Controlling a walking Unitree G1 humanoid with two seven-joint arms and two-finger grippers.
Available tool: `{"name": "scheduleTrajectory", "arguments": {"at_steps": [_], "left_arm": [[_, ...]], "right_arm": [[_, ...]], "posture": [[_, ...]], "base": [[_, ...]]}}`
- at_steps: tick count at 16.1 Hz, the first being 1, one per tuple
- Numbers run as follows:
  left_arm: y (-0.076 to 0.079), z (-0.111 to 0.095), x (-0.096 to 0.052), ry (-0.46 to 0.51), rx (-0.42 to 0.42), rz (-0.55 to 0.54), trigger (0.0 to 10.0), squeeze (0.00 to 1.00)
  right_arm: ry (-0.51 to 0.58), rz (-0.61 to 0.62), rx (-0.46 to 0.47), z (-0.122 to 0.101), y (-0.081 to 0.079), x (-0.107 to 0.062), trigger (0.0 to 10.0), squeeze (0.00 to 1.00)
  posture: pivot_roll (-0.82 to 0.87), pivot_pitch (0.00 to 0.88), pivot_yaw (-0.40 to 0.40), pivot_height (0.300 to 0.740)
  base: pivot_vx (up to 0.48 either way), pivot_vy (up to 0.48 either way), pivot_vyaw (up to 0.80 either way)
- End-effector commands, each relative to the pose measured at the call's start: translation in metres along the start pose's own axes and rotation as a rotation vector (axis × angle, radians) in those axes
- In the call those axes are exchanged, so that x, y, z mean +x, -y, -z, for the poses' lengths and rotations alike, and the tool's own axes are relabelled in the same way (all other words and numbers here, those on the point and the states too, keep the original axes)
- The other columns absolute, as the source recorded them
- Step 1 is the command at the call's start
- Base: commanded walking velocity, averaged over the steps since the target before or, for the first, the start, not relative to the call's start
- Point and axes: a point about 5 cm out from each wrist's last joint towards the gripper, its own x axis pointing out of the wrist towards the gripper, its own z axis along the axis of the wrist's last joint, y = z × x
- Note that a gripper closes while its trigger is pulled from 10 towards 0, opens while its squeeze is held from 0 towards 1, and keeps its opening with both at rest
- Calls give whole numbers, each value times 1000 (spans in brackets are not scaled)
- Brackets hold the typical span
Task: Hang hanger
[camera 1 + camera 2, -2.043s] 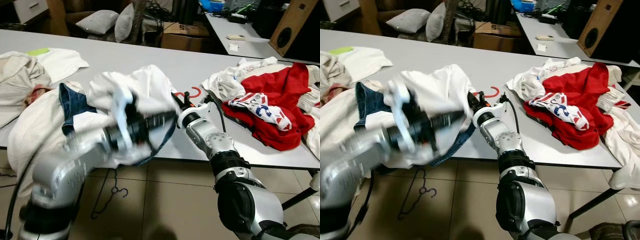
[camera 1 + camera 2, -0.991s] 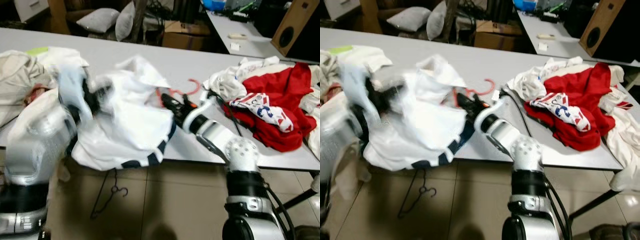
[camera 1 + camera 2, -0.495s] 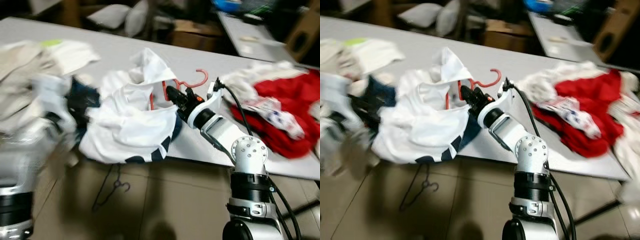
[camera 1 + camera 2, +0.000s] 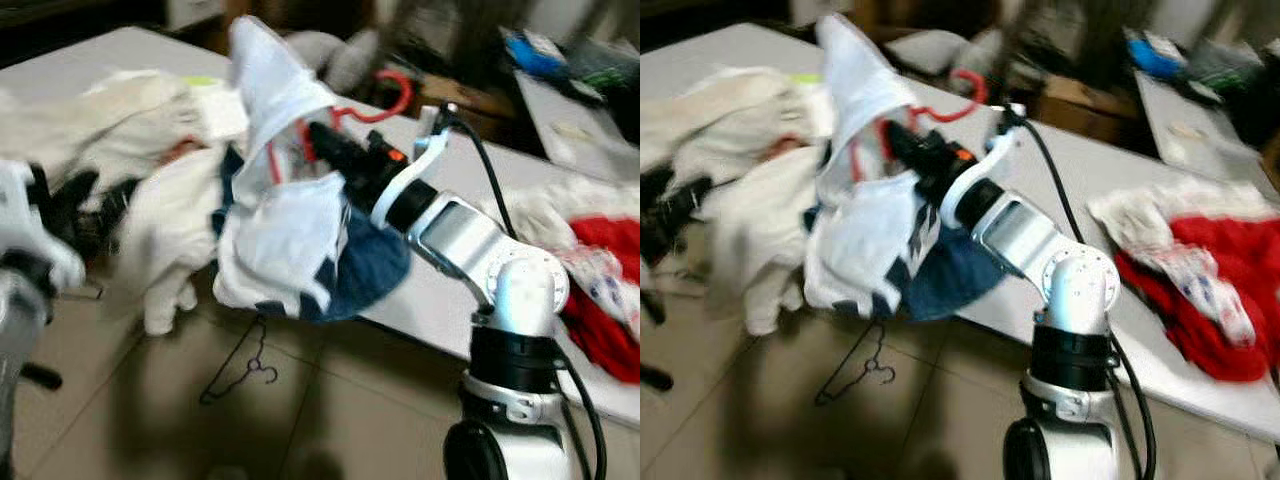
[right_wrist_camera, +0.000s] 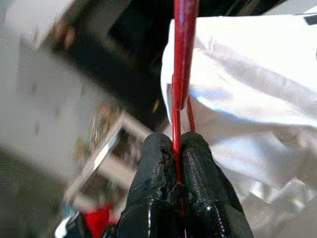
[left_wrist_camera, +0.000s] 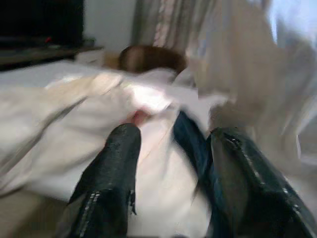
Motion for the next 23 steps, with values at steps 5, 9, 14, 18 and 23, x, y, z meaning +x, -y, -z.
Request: {"name": "scheduleTrajectory", "arguments": {"at_steps": [5, 9, 14, 18, 23], "left_arm": [[60, 5, -16, -86, 70, 208, 10000, 941], [89, 19, -4, -146, 49, 350, 10000, 945], [107, 40, 8, -172, -53, 385, 10000, 957], [113, 49, 14, -169, -57, 375, 10000, 980], [103, 50, 11, -145, -13, 313, 10000, 976]], "right_arm": [[-125, 27, -120, 20, 4, -47, 10000, 0], [-131, 148, -124, 43, 15, -86, 10000, 0], [-101, 275, -191, 43, 23, -118, 10000, 0], [-126, 300, -290, 43, 12, -129, 10000, 0], [-98, 175, -318, 29, 7, -119, 10000, 0]], "posture": [[138, 0, -158, 740], [87, 0, -33, 740], [-48, 0, 64, 740], [-78, 0, 1, 740], [-34, 0, -48, 740]], "base": [[0, 0, 800], [0, 0, 800], [0, 0, 800], [0, 0, 800], [0, 0, 800]]}}
